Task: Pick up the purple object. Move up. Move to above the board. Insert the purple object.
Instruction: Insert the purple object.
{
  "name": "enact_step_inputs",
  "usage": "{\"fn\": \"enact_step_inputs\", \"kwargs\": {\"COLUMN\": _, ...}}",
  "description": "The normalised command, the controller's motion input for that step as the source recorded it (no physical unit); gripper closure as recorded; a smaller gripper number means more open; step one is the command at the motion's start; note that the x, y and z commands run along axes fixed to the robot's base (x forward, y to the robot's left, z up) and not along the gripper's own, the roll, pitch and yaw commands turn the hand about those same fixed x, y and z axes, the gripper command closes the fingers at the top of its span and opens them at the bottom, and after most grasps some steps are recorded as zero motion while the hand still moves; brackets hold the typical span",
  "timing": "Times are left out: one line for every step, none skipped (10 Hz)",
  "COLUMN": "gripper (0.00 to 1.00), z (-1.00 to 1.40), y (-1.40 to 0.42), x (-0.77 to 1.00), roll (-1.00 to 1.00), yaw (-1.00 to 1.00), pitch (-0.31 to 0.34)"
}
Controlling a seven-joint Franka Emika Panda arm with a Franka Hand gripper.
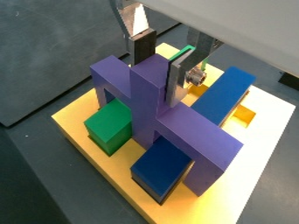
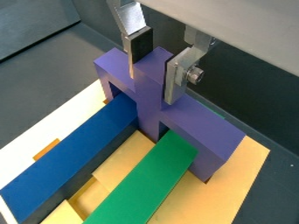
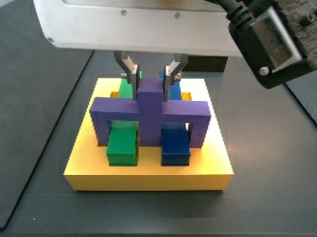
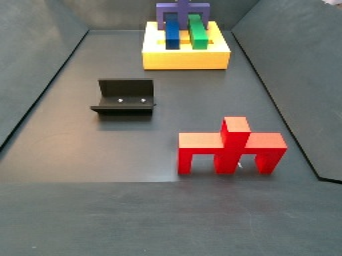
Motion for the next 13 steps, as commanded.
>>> {"fn": "enact_step_inputs", "kwargs": {"gripper": 1.00, "z": 0.00, "y": 0.06, "x": 0.09, "roll": 0.02, "yaw": 0.02, "pitch": 0.000}}
{"fn": "enact_step_inputs", "kwargs": {"gripper": 1.00, "z": 0.07, "y": 0.06, "x": 0.00, "roll": 0.00, "yaw": 0.00, "pitch": 0.000}}
{"fn": "enact_step_inputs", "kwargs": {"gripper": 1.00, "z": 0.18, "y": 0.05, "x": 0.00, "roll": 0.00, "yaw": 0.00, "pitch": -0.013}}
{"fn": "enact_step_inputs", "kwargs": {"gripper": 1.00, "z": 0.27, "y": 0.00, "x": -0.06, "roll": 0.00, "yaw": 0.00, "pitch": -0.051}}
{"fn": "enact_step_inputs", "kwargs": {"gripper": 1.00, "z": 0.12, "y": 0.00, "x": 0.00, "roll": 0.03, "yaw": 0.00, "pitch": -0.044}}
{"fn": "enact_step_inputs", "kwargs": {"gripper": 1.00, "z": 0.00, "y": 0.00, "x": 0.00, "roll": 0.14, "yaw": 0.03, "pitch": -0.024}}
{"fn": "enact_step_inputs", "kwargs": {"gripper": 1.00, "z": -0.07, "y": 0.00, "x": 0.00, "roll": 0.23, "yaw": 0.05, "pitch": -0.003}}
{"fn": "enact_step_inputs", "kwargs": {"gripper": 1.00, "z": -0.10, "y": 0.00, "x": 0.02, "roll": 0.31, "yaw": 0.07, "pitch": 0.000}}
{"fn": "enact_step_inputs", "kwargs": {"gripper": 1.00, "z": -0.06, "y": 0.00, "x": 0.03, "roll": 0.31, "yaw": 0.05, "pitch": 0.000}}
{"fn": "enact_step_inputs", "kwargs": {"gripper": 1.00, "z": -0.01, "y": 0.00, "x": 0.00, "roll": 0.27, "yaw": 0.07, "pitch": 0.000}}
{"fn": "enact_step_inputs", "kwargs": {"gripper": 1.00, "z": 0.00, "y": -0.03, "x": 0.00, "roll": 0.29, "yaw": 0.10, "pitch": 0.000}}
{"fn": "enact_step_inputs", "kwargs": {"gripper": 1.00, "z": -0.06, "y": -0.03, "x": 0.00, "roll": 0.20, "yaw": 0.05, "pitch": 0.000}}
{"fn": "enact_step_inputs", "kwargs": {"gripper": 1.00, "z": -0.12, "y": -0.07, "x": 0.00, "roll": 0.13, "yaw": 0.00, "pitch": 0.000}}
